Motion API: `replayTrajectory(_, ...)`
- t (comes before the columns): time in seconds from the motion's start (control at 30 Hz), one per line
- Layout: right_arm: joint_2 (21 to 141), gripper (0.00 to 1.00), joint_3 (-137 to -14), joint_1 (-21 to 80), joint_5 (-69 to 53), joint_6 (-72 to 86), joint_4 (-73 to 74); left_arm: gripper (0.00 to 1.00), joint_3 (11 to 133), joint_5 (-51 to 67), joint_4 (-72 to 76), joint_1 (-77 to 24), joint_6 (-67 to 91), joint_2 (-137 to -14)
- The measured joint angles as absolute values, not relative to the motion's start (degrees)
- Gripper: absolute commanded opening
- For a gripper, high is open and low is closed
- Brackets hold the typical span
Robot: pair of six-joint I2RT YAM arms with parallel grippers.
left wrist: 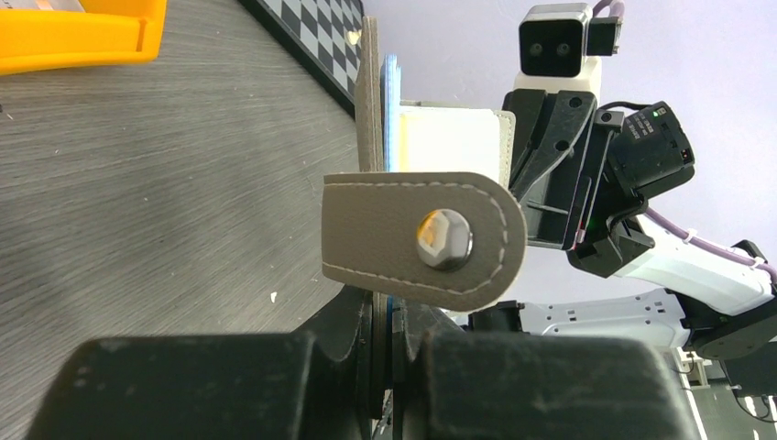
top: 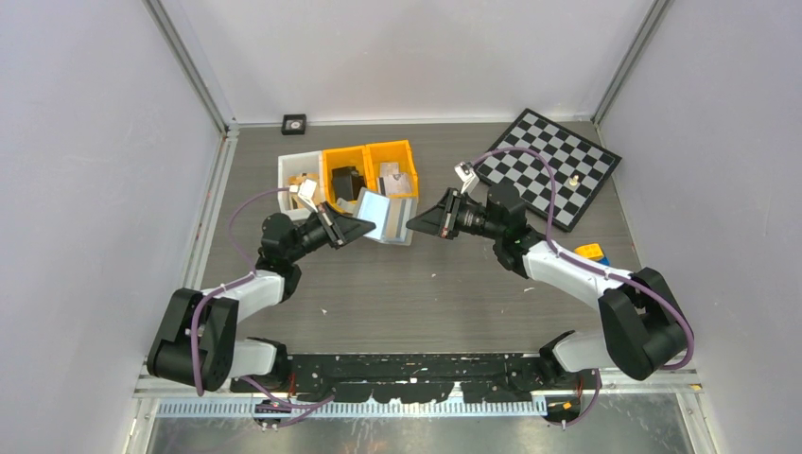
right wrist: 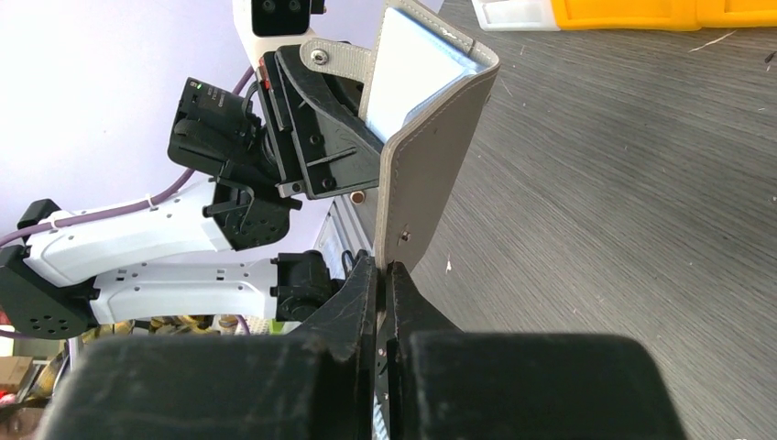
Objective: Take the credit cards out of the card holder
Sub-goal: Remove the credit card from the card holder.
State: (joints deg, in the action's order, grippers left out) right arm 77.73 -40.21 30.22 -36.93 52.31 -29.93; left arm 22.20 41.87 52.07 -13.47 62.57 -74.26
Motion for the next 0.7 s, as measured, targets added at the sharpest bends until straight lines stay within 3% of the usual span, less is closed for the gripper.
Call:
replayTrajectory(0.33, 77.7, 0.01, -40.6, 30.5, -36.2, 51.1, -27.5, 0.00, 22.5, 41.6, 51.9, -15.4, 61.0, -74.7)
replayTrajectory(0.7, 79.4, 0.16, -44.2, 30.8, -33.0, 47.6, -18.1, 0.00, 23.7, 38.4, 45.1, -17.2, 55.5, -73.3)
